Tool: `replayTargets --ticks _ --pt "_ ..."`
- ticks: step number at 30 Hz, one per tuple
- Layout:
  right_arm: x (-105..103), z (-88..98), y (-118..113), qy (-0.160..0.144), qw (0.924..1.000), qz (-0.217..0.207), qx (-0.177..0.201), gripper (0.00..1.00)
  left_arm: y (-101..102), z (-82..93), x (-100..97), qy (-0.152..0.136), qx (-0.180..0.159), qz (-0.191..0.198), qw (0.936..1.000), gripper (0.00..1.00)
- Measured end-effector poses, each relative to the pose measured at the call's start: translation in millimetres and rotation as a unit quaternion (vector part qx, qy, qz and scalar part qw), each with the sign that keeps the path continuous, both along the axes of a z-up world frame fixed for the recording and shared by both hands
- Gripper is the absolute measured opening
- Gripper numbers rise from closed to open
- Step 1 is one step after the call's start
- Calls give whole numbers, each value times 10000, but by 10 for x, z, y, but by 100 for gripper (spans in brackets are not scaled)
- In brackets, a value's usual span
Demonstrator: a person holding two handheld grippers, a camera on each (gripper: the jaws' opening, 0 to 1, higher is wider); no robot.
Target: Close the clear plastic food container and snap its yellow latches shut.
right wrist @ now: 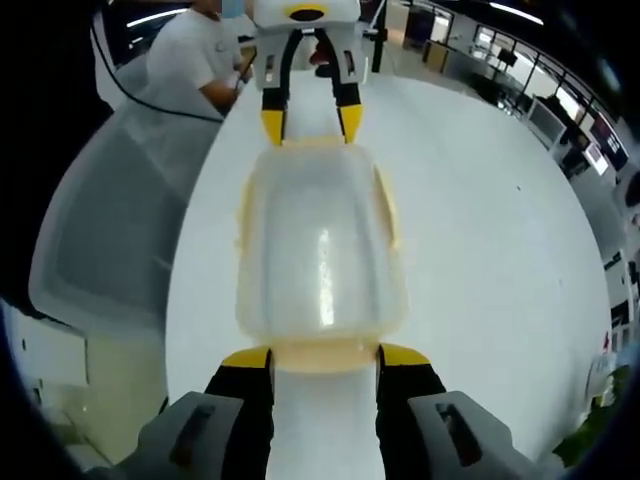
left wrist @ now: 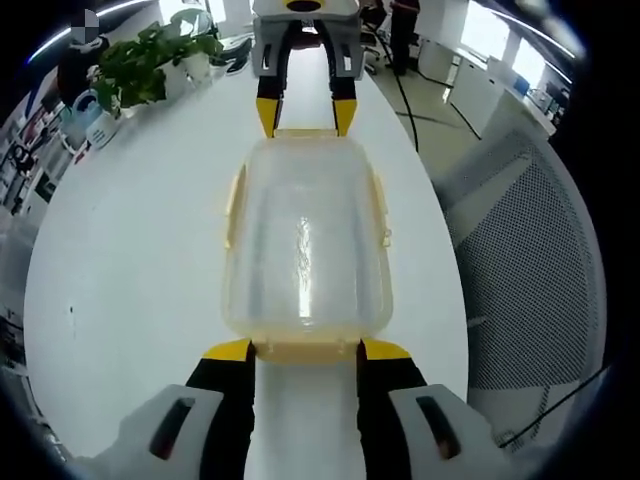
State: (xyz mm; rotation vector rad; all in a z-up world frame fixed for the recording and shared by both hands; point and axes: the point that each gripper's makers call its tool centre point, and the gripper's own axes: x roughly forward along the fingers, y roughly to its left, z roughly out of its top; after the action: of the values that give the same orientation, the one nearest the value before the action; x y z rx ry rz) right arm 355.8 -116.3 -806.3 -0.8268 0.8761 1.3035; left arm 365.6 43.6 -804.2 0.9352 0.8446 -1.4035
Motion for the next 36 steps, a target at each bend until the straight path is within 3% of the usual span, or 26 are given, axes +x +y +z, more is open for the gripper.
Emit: replayTargets --ticks 22,25,30,36 --pt "-8 25 6 123 9998 -155 17 42 17 13 -7 -76 -37 -35 10000 41" --pt "-8 25 6 156 9995 -252 52 49 23 -2 18 -16 -37 129 9999 52" --pt "-20 37 -13 206 9993 -293 68 41 13 7 -6 -3 -30 91 10000 49" --pt "-47 38 -39 252 9991 -348 48 40 21 12 -13 -16 18 74 10000 48"
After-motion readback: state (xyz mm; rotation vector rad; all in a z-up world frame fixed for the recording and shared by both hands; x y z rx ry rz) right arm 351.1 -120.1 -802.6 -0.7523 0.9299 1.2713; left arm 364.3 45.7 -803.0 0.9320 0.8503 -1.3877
